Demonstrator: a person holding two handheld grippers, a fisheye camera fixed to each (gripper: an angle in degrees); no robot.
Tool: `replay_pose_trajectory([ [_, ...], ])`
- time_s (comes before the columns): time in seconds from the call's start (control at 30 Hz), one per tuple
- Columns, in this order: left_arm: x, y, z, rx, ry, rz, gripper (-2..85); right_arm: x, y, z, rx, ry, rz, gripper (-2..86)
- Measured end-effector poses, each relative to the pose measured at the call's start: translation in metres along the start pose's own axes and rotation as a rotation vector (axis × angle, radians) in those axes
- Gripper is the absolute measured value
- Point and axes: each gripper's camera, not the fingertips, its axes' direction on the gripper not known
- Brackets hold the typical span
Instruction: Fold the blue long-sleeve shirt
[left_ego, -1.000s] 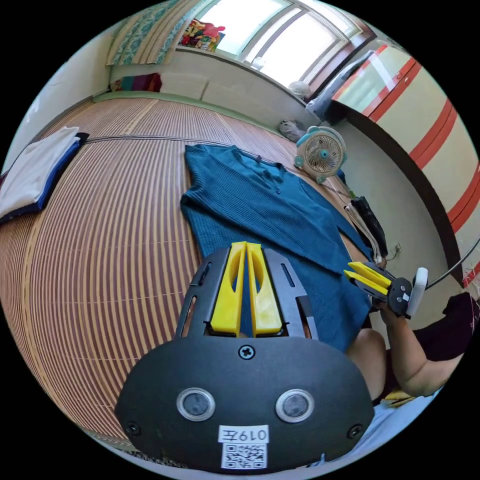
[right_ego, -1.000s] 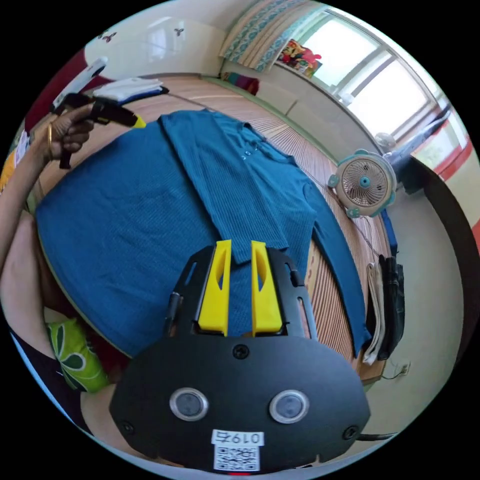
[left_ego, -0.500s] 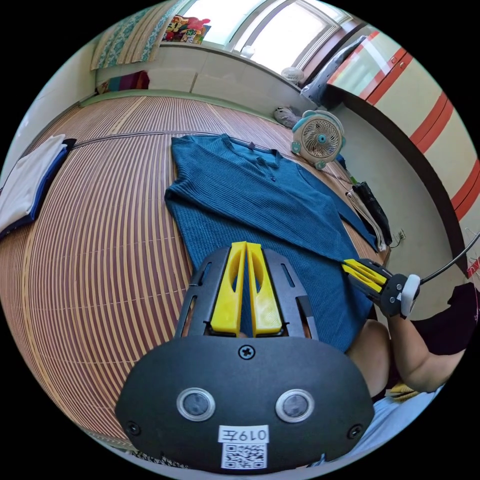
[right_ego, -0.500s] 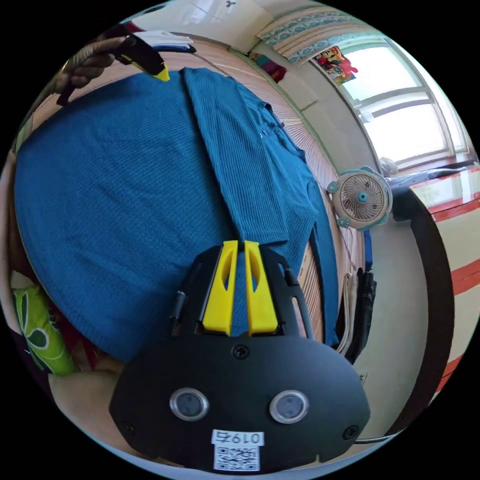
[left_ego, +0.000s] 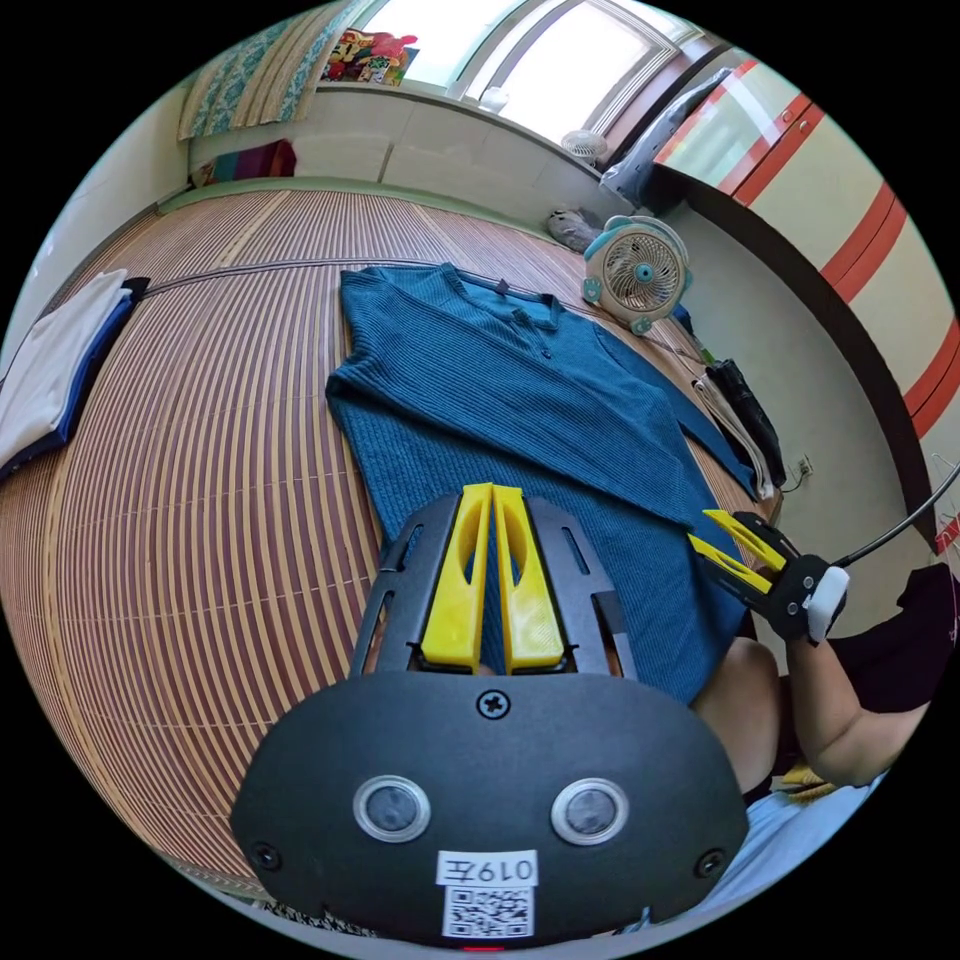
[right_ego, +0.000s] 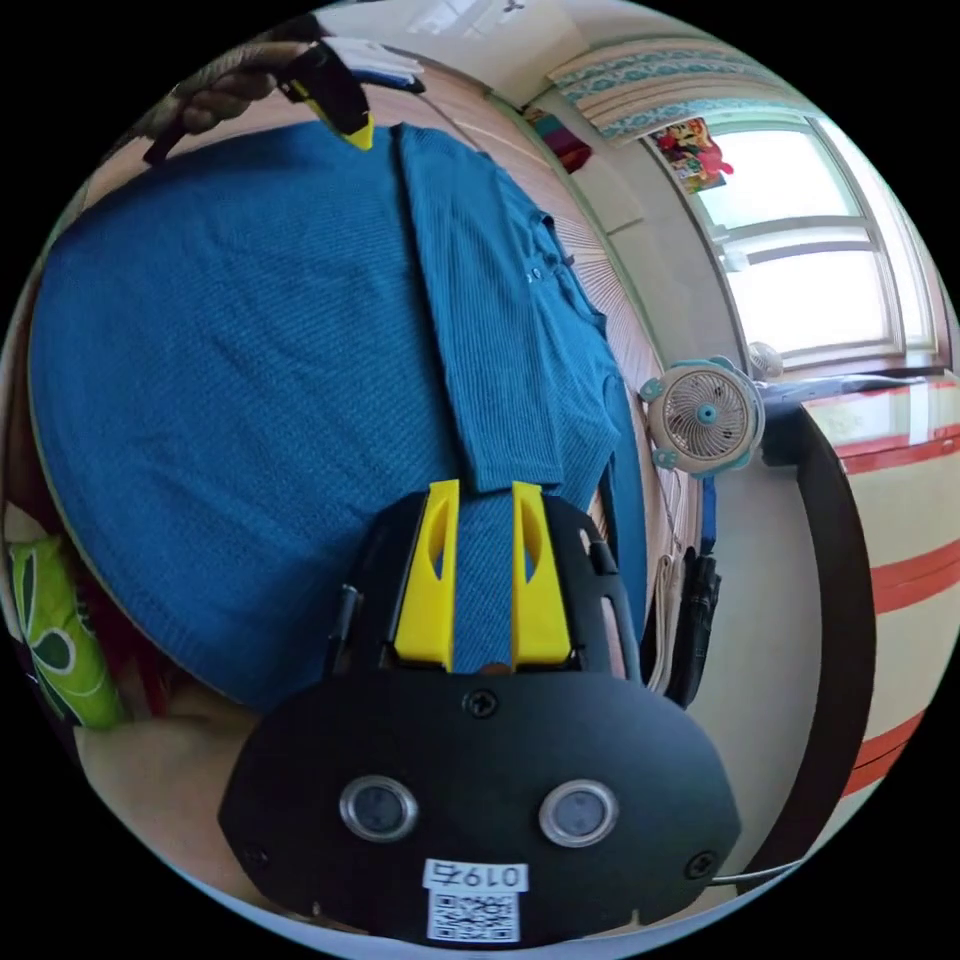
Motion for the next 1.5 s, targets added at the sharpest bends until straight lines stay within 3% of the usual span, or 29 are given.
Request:
replay_pose_trajectory([
  [0.13, 0.004, 0.006, 0.006, -0.005, -0.014, -0.004, 0.8, -0.006, 0.027, 0.006, 0.049, -0.041, 0.100, 9.1],
  [0.43, 0.042, 0.028, 0.003, 0.148, -0.105, 0.154, 0.7, 0.058, 0.159, 0.017, 0.311, -0.262, 0.743, -0.1],
  [0.6, 0.076, 0.045, 0.008, 0.211, -0.081, 0.307, 0.8, 0.057, 0.213, 0.033, 0.315, -0.172, 0.815, -0.9],
  [0.7, 0.087, 0.050, 0.016, 0.187, -0.013, 0.343, 0.8, 0.062, 0.245, 0.056, 0.222, -0.142, 0.960, -0.9],
  [0.97, 0.097, 0.063, 0.027, 0.162, -0.048, 0.349, 0.8, 0.098, 0.384, 0.129, 0.205, -0.164, 1.609, 1.7],
  [1.27, 0.101, 0.075, 0.020, 0.177, -0.037, 0.402, 0.8, 0.163, 0.450, 0.229, 0.094, -0.248, 1.894, 6.5],
  [1.43, 0.099, 0.075, 0.019, 0.147, -0.054, 0.396, 0.8, 0.190, 0.458, 0.262, -0.008, -0.221, 1.866, 2.7],
  [1.5, 0.094, 0.073, 0.017, 0.133, -0.049, 0.367, 0.8, 0.195, 0.448, 0.264, 0.052, -0.273, 1.768, 0.9],
])
